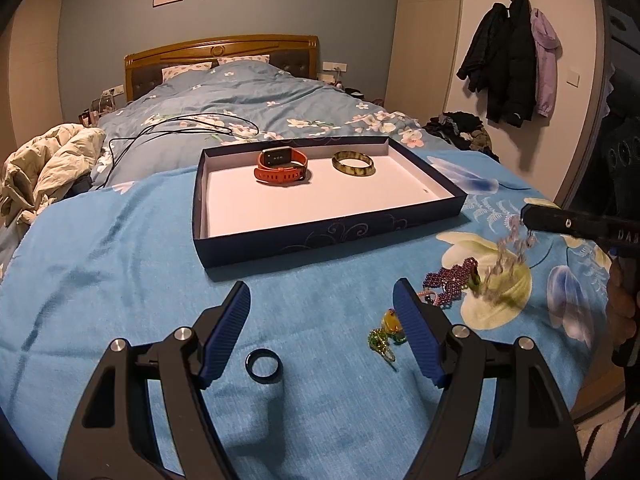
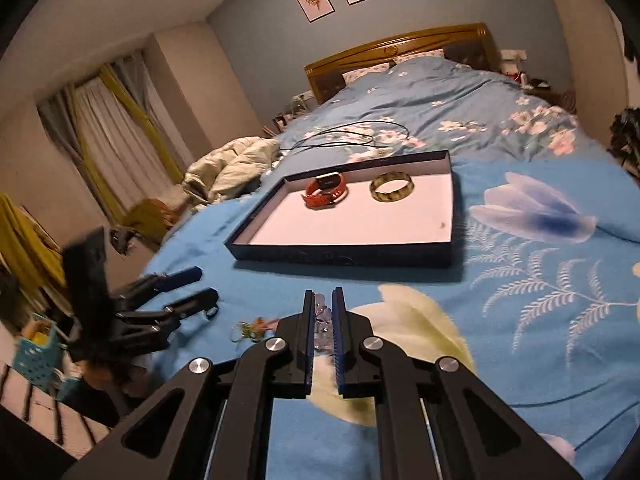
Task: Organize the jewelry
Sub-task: 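Grasp the clear crystal bead bracelet with the right gripper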
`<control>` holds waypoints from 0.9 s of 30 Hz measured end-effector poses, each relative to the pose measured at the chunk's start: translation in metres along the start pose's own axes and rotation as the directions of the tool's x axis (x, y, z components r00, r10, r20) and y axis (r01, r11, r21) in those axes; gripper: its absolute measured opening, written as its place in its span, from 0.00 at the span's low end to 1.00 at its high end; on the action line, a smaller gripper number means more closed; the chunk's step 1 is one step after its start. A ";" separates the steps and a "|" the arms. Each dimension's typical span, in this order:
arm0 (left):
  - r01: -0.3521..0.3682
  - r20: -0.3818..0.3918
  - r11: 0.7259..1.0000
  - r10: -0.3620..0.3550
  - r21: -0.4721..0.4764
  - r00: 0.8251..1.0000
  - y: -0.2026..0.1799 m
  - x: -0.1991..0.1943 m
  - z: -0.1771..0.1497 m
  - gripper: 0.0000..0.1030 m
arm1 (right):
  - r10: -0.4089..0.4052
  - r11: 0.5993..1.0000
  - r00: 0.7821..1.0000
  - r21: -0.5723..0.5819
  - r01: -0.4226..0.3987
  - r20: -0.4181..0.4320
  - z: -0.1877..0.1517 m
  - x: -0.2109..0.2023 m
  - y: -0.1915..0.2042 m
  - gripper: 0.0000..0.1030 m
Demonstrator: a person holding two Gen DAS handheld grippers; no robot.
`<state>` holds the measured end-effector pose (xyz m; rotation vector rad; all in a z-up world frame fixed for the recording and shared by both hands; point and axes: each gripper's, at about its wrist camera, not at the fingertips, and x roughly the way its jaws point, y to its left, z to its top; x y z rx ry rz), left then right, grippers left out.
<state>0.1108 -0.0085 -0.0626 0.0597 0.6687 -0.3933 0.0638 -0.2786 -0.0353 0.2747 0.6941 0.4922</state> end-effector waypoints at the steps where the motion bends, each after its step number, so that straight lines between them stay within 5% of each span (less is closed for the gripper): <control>1: 0.004 -0.001 1.000 -0.004 0.003 1.000 -0.001 0.000 0.000 0.71 | -0.008 1.000 1.000 -0.002 0.008 0.006 0.001 -0.001 -0.001 0.07; 22: 0.076 -0.028 0.989 -0.073 0.125 0.997 -0.037 0.005 -0.005 0.70 | -0.169 0.985 0.979 0.020 0.172 -0.114 -0.021 0.022 -0.036 0.13; 27: 0.087 -0.034 0.987 -0.084 0.133 0.996 -0.042 0.008 -0.004 0.70 | -0.190 0.981 0.974 0.012 0.193 -0.122 -0.025 0.022 -0.037 0.39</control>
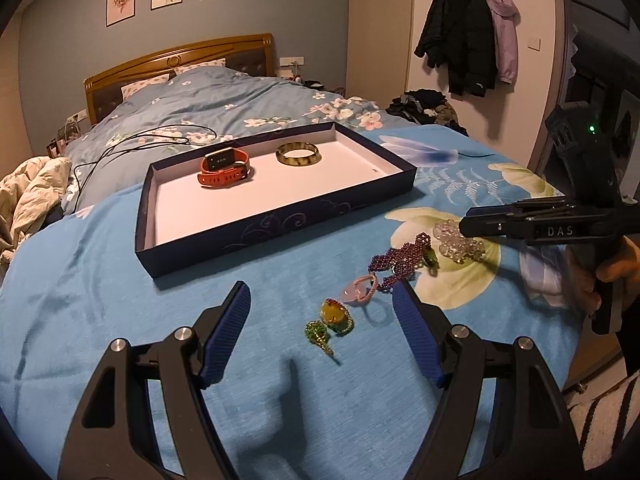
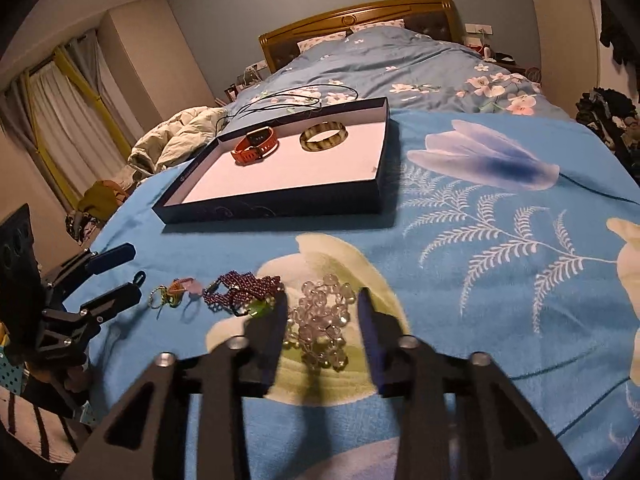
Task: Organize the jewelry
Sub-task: 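Grasp the clear crystal bead bracelet with the right gripper, then grasp the black ring with the left gripper while the right holds the crystal bracelet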
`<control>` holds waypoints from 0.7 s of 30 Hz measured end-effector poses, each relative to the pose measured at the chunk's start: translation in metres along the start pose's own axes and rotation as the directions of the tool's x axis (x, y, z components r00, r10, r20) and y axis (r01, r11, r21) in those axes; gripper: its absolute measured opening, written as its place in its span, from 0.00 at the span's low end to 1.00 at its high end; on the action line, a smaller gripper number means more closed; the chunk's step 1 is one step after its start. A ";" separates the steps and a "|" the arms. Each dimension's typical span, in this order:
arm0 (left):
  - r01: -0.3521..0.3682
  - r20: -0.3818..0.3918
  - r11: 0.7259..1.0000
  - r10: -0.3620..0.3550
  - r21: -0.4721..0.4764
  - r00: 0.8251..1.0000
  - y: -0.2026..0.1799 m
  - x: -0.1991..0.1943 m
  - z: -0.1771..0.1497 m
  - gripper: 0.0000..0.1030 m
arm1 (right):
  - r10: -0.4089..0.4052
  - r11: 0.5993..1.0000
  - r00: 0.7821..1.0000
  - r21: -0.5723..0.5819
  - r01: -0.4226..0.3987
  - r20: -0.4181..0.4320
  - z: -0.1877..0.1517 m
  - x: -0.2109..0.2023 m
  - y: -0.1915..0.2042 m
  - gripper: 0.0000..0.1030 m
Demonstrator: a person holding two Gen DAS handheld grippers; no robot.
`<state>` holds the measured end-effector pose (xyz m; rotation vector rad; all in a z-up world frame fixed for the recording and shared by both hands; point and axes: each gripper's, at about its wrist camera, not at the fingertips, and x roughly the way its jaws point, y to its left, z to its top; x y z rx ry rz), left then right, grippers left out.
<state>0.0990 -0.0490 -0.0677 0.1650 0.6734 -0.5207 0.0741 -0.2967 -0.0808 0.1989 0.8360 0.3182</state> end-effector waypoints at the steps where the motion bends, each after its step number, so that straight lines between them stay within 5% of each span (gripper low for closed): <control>1: 0.003 -0.003 1.000 -0.003 -0.003 1.000 0.000 0.001 0.000 0.70 | 0.004 1.000 1.000 -0.002 -0.004 -0.002 -0.001 0.000 0.000 0.41; 11: -0.001 -0.024 1.000 0.001 -0.001 1.000 0.001 0.006 -0.002 0.68 | -0.050 0.997 0.998 -0.067 0.047 -0.042 -0.001 0.014 0.012 0.46; 17: 0.002 -0.027 1.000 -0.002 -0.009 1.000 0.002 0.007 0.000 0.68 | -0.077 0.993 0.996 -0.098 0.072 -0.043 -0.002 0.016 0.015 0.20; 21: 0.006 -0.031 1.000 -0.006 -0.002 1.000 0.001 0.008 0.000 0.68 | -0.080 0.993 0.996 -0.091 0.076 -0.040 -0.001 0.015 0.012 0.20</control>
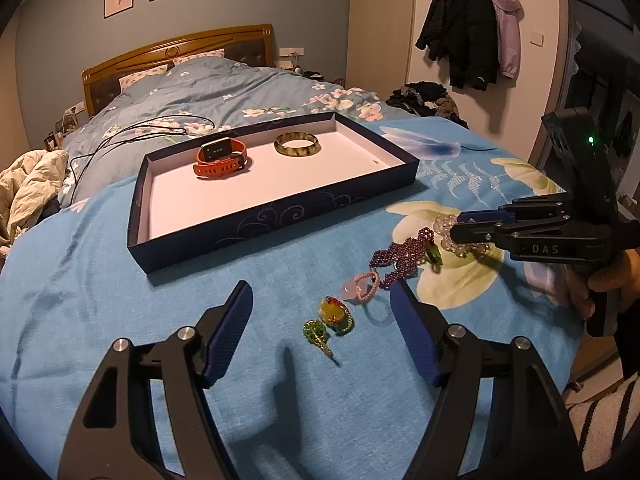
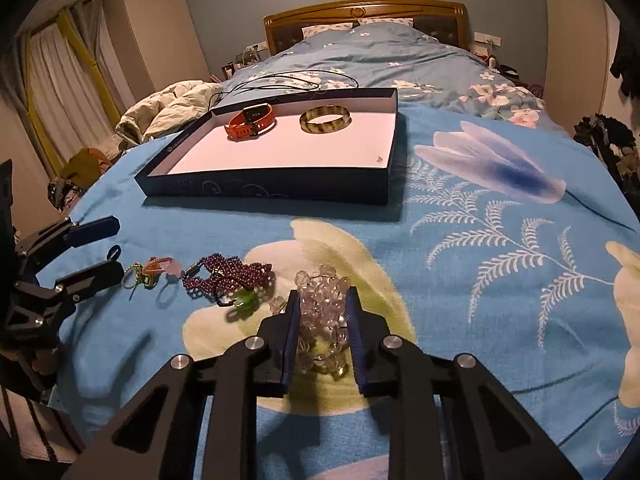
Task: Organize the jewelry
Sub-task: 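Grasp the black ring with the left gripper while the right holds the crystal bracelet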
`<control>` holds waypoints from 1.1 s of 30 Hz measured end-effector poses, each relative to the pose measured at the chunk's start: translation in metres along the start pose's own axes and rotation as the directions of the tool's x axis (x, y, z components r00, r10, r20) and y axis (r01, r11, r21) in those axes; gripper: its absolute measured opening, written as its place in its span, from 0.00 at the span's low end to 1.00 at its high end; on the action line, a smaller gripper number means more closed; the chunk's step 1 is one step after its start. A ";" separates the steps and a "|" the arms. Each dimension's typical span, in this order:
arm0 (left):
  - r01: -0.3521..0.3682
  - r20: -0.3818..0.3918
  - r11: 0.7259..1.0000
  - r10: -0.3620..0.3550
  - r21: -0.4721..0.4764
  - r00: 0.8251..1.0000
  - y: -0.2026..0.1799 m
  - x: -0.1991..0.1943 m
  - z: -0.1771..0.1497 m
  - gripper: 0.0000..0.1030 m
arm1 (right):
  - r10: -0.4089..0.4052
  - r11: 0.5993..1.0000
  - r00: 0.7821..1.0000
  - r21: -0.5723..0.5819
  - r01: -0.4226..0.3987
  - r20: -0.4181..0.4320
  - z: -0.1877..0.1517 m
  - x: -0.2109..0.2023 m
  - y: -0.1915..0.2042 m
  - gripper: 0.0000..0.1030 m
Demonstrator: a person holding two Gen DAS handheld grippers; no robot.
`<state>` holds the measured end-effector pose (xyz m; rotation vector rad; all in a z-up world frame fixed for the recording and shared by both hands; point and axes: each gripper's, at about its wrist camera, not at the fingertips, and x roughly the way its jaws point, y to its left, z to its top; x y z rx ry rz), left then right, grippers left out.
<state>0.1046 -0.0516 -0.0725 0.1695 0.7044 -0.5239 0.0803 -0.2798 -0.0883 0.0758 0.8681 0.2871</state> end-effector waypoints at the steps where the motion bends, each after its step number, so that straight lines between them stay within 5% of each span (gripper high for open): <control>1: 0.001 0.000 1.000 -0.001 0.003 1.000 -0.001 0.000 0.000 0.68 | 0.001 1.000 1.000 0.002 -0.001 0.002 0.000 0.000 0.000 0.20; 12: -0.012 -0.003 1.000 0.012 0.002 1.000 0.003 -0.004 -0.001 0.67 | 0.026 0.999 0.999 0.022 -0.027 0.024 0.002 -0.010 -0.002 0.19; 15: -0.027 -0.004 1.000 0.027 -0.011 1.000 0.010 -0.009 -0.004 0.67 | 0.047 0.998 0.998 0.034 -0.049 0.039 0.004 -0.014 -0.003 0.07; 33: -0.163 -0.085 0.983 0.155 -0.085 0.984 0.052 -0.016 -0.023 0.62 | 0.077 0.996 0.993 0.042 -0.080 0.087 0.012 -0.025 -0.002 0.07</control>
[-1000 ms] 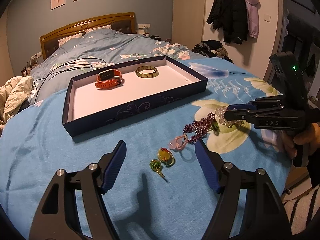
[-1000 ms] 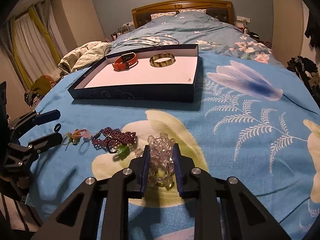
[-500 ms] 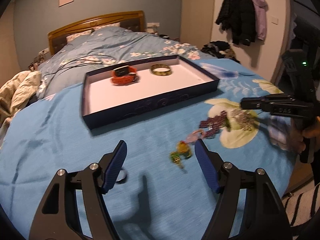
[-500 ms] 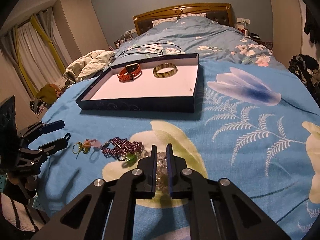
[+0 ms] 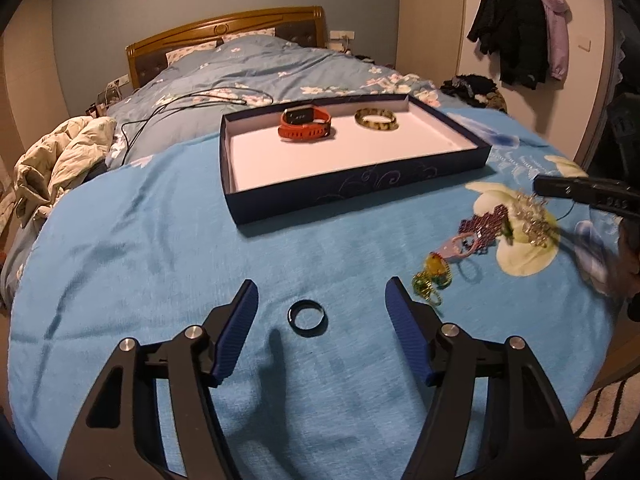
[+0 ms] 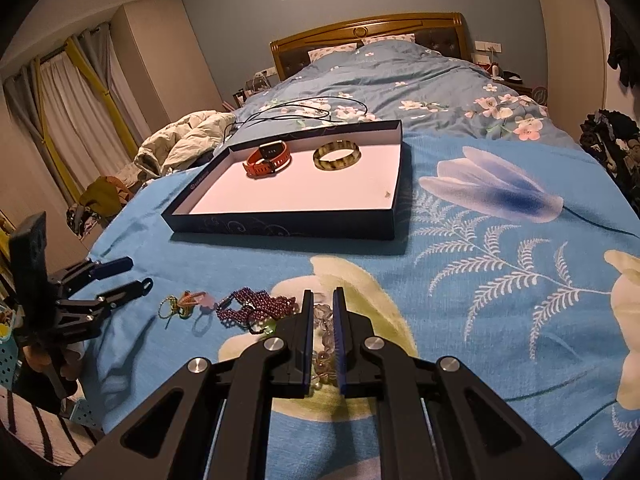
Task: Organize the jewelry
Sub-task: 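Grasp the black ring with the left gripper while the right holds the crystal bracelet, then carry ring and crystal bracelet into the box and open both grippers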
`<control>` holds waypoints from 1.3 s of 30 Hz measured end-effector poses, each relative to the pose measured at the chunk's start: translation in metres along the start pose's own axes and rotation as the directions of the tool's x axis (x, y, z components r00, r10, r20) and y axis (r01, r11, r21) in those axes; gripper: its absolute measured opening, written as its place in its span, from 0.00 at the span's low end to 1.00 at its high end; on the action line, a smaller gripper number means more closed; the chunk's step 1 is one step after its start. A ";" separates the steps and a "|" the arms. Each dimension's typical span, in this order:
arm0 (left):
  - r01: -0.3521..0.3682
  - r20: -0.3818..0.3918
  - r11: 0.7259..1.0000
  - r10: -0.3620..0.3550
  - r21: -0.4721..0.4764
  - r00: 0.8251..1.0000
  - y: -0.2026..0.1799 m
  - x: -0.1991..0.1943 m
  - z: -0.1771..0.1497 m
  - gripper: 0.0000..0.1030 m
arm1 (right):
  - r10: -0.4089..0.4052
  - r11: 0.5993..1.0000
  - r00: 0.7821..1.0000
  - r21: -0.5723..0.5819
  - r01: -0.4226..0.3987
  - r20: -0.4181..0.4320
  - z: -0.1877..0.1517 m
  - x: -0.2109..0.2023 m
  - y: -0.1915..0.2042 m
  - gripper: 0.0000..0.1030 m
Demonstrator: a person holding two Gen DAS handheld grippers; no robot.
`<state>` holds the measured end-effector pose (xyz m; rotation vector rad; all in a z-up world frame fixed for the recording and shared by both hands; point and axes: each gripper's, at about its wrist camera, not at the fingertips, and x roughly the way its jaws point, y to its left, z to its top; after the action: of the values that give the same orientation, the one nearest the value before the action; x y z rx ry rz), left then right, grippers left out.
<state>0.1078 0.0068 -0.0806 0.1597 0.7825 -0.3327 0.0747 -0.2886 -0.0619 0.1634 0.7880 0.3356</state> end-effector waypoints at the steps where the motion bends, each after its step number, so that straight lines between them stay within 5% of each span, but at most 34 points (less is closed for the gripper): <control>1: -0.002 -0.017 1.000 0.001 -0.005 1.000 0.001 0.003 -0.001 0.57 | 0.002 1.000 1.000 0.002 -0.002 0.002 0.000 -0.001 0.000 0.07; 9: 0.017 -0.079 1.000 -0.019 -0.020 0.997 0.003 0.015 -0.003 0.43 | 0.015 1.000 1.000 0.013 -0.015 0.014 0.003 -0.002 0.000 0.07; 15: 0.008 -0.083 1.000 -0.011 -0.027 0.996 0.000 0.018 -0.002 0.22 | 0.024 1.000 1.000 0.017 -0.024 0.013 0.003 -0.001 0.001 0.07; 39: 0.061 0.131 0.998 -0.062 0.017 0.989 -0.014 -0.007 0.069 0.22 | 0.074 0.991 0.984 -0.119 -0.055 0.165 0.072 -0.020 0.031 0.07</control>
<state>0.1444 -0.0229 -0.0274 0.1244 0.6557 -0.4025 0.1061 -0.2679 0.0096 0.1088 0.5951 0.4217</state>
